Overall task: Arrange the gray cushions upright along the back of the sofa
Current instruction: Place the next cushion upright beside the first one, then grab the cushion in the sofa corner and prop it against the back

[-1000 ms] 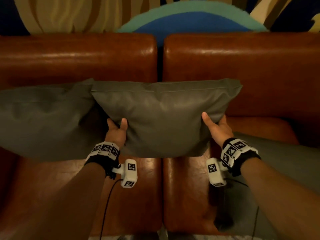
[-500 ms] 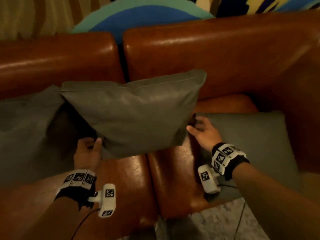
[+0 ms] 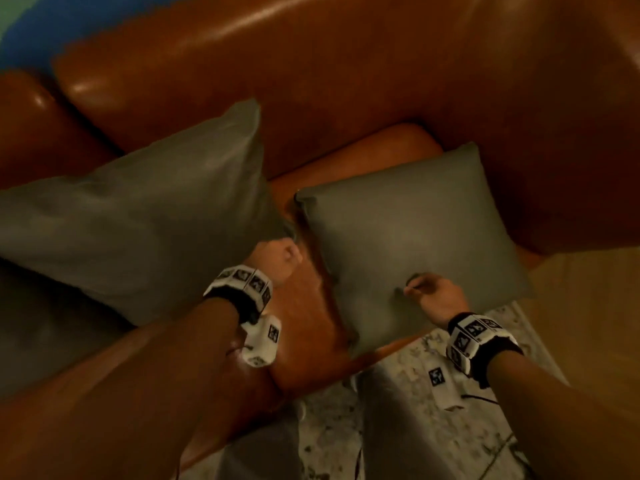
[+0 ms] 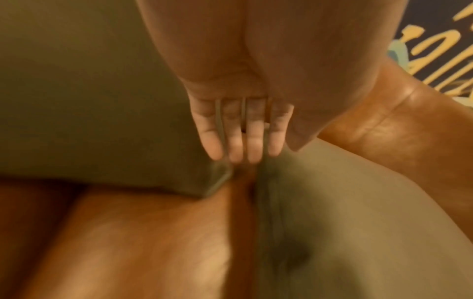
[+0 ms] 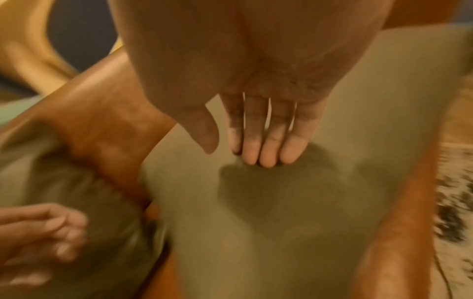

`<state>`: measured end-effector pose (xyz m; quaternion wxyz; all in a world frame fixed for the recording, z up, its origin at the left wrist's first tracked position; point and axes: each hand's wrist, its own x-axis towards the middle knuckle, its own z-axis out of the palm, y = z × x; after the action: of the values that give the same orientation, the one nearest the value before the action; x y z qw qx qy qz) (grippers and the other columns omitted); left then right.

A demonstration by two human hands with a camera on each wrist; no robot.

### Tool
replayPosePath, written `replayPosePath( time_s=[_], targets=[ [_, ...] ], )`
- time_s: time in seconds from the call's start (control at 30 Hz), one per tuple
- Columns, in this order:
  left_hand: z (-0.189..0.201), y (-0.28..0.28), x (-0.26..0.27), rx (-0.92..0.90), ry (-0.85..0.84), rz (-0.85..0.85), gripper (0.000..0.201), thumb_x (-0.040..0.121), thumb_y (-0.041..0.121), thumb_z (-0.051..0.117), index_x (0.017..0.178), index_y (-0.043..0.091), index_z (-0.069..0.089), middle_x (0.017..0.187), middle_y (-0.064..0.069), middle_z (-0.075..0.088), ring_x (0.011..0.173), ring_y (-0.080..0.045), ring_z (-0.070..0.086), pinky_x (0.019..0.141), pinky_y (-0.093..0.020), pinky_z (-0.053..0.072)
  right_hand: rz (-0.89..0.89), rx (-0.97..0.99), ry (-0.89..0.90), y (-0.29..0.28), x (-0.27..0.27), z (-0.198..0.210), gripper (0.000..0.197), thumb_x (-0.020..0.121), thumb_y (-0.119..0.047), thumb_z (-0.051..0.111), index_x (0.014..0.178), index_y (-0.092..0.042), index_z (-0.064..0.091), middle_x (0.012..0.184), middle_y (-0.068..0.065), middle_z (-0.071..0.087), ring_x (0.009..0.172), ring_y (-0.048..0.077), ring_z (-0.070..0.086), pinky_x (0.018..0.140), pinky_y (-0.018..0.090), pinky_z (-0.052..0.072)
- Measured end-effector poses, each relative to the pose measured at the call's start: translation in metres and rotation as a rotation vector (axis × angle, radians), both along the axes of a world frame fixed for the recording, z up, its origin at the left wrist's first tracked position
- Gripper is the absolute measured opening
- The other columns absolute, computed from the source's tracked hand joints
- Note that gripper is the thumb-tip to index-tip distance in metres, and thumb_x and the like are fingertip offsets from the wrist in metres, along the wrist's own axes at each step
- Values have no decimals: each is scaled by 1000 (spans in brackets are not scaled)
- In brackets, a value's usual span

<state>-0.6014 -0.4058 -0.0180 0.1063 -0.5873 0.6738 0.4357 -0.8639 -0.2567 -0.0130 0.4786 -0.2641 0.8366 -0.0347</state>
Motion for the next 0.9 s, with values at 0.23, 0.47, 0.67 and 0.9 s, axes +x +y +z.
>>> replayPosePath(
  time_s=[0.23, 0.47, 0.67, 0.9],
  targets=[
    [-34, -73, -130, -46, -128, -47, 70, 86, 46, 60, 147, 28, 31, 157, -9, 31, 143, -34, 32, 118, -47, 28, -605, 85, 11, 35, -78, -13, 53, 88, -44, 69, 126, -15, 46, 116, 9, 55, 111, 32, 58, 90, 35, 44],
    [-59, -55, -127, 293, -261, 3, 97, 72, 62, 67, 152, 32, 20, 161, -9, 27, 143, -39, 31, 115, -56, 30, -775, -62, 27, -6, -107, -24, 86, 82, -45, 75, 148, -10, 31, 152, 17, 44, 139, 37, 46, 115, 42, 36],
    [-12, 75, -121, 768, -197, -20, 56, 92, 31, 60, 142, 20, 37, 111, -4, 62, 87, -26, 63, 72, -39, 56, -194, -233, 60, -61, -153, -1, 60, 88, -32, 72, 141, -13, 50, 144, 11, 57, 134, 29, 52, 106, 27, 38],
    [1, 25, -152, -329, -49, -114, 29, 88, 20, 60, 114, 7, 62, 117, -23, 64, 111, -41, 59, 95, -47, 48, -592, -303, 184, -1, -147, -12, 57, 84, -29, 75, 133, -12, 52, 135, 11, 62, 127, 31, 58, 108, 37, 44]
  ],
)
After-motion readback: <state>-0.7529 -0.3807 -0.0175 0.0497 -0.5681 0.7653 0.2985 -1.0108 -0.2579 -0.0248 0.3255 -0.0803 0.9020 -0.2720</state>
